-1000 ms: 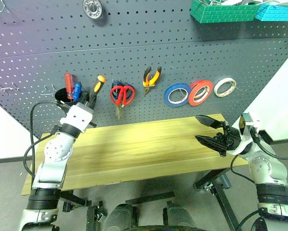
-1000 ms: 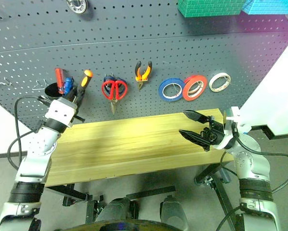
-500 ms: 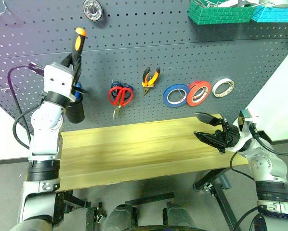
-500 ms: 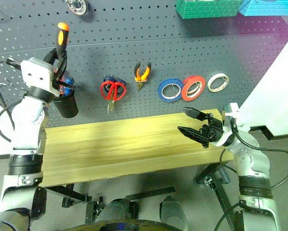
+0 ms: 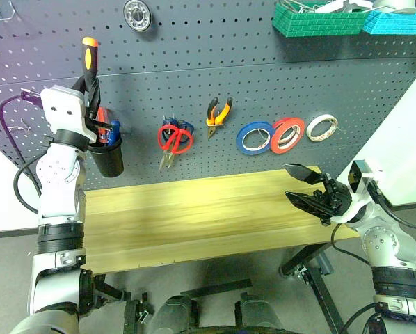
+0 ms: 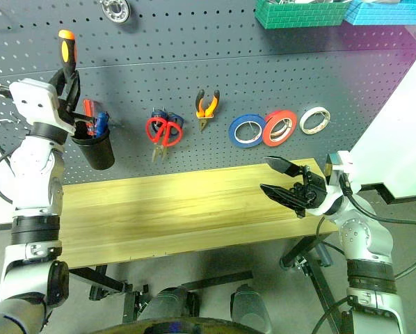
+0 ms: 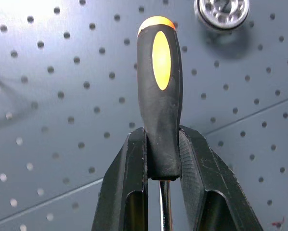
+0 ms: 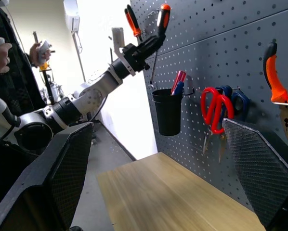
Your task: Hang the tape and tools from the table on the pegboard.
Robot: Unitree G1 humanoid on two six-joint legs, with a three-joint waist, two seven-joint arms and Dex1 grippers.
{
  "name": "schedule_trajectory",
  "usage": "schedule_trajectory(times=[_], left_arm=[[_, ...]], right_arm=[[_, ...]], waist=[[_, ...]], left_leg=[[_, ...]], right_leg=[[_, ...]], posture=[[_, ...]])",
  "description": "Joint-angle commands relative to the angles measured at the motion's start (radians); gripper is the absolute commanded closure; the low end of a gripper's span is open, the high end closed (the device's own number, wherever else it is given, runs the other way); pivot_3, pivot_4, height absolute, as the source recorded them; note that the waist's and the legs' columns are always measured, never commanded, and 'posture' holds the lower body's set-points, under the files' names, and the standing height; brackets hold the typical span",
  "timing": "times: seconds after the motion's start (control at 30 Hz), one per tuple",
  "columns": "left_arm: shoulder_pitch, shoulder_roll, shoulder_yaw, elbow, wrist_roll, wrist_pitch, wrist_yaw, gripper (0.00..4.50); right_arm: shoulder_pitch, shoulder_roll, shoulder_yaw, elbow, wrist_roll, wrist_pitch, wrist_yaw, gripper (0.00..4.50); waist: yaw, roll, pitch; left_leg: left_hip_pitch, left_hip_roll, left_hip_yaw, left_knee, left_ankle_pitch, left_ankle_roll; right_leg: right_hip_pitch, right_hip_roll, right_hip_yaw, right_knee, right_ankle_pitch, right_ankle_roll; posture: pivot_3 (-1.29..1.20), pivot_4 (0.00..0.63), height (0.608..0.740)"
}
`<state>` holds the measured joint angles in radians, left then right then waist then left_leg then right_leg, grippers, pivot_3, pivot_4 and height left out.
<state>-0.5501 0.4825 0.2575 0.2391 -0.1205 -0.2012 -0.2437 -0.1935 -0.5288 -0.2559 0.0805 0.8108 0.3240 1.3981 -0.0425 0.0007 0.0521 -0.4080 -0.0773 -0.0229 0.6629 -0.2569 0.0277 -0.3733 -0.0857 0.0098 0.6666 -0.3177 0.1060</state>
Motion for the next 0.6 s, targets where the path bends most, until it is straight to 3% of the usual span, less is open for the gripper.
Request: schedule_trajectory(times=[0.03, 0.43, 0.6], left_arm=[[-0.047, 0.016, 0.021, 0.042, -0.011, -0.064, -0.010, 3.97], [-0.091, -0.010, 0.031, 0.215, -0.064, -0.127, -0.029, 3.97], [-0.091, -0.015, 0.023, 0.247, -0.064, -0.148, -0.031, 3.97]], right_arm=[[-0.007, 0.003, -0.010, -0.044, 0.023, 0.007, -0.002, 0.00], [0.007, 0.000, -0.035, -0.067, 0.062, 0.045, -0.007, 0.00], [0.011, 0.017, -0.064, -0.082, 0.148, 0.103, -0.020, 0.00]], waist=[[0.000, 0.000, 0.000], [-0.002, 0.000, 0.000], [-0.002, 0.000, 0.000]], left_leg=[[0.000, 0.000, 0.000, 0.000, 0.000, 0.000], [0.000, 0.000, 0.000, 0.000, 0.000, 0.001], [0.000, 0.000, 0.000, 0.000, -0.001, 0.000]], right_leg=[[0.000, 0.000, 0.000, 0.000, 0.000, 0.000], [0.000, 0.000, 0.000, 0.000, 0.000, 0.000], [0.000, 0.000, 0.000, 0.000, 0.000, 0.000]], posture=[[-0.10, 0.000, 0.723], [-0.11, 0.016, 0.723], [-0.12, 0.020, 0.723]])
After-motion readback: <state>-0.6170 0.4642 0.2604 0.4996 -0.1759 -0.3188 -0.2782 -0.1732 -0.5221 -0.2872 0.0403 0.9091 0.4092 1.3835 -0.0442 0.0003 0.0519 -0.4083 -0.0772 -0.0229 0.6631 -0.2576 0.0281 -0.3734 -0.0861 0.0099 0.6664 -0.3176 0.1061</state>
